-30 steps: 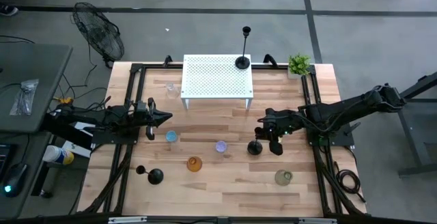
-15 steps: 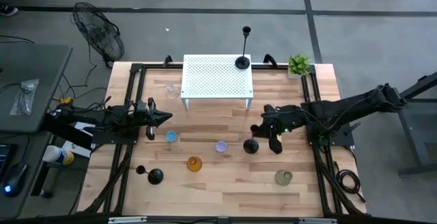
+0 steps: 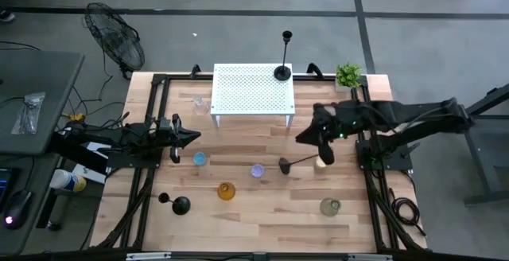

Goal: Pick & Place candle stick holders
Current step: Put the top black candle holder on the shelf

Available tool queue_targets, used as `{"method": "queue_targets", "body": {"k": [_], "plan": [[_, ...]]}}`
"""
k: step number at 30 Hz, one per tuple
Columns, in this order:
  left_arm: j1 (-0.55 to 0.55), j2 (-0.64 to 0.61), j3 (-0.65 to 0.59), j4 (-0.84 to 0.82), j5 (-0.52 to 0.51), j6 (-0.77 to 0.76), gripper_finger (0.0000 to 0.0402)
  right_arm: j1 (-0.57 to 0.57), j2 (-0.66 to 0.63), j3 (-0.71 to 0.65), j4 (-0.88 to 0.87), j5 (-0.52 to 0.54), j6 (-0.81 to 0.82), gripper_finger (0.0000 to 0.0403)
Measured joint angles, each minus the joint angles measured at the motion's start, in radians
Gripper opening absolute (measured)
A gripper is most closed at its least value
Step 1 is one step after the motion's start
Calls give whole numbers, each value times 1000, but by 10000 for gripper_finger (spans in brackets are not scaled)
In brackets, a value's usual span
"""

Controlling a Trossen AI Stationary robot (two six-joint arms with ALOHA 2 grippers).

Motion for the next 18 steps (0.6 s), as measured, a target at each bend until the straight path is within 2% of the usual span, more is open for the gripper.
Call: {"method": "queue_targets", "body": {"k": [6,14,18], "plan": [[0,0,0,0,0,0,1,-50,0,69,-55,2,-4,37],[0,0,0,0,0,0,1,-53,1,71,-70,23,-3,37],[0,0,0,0,0,0,1,-53,3,71,-115,32,50,37]]}}
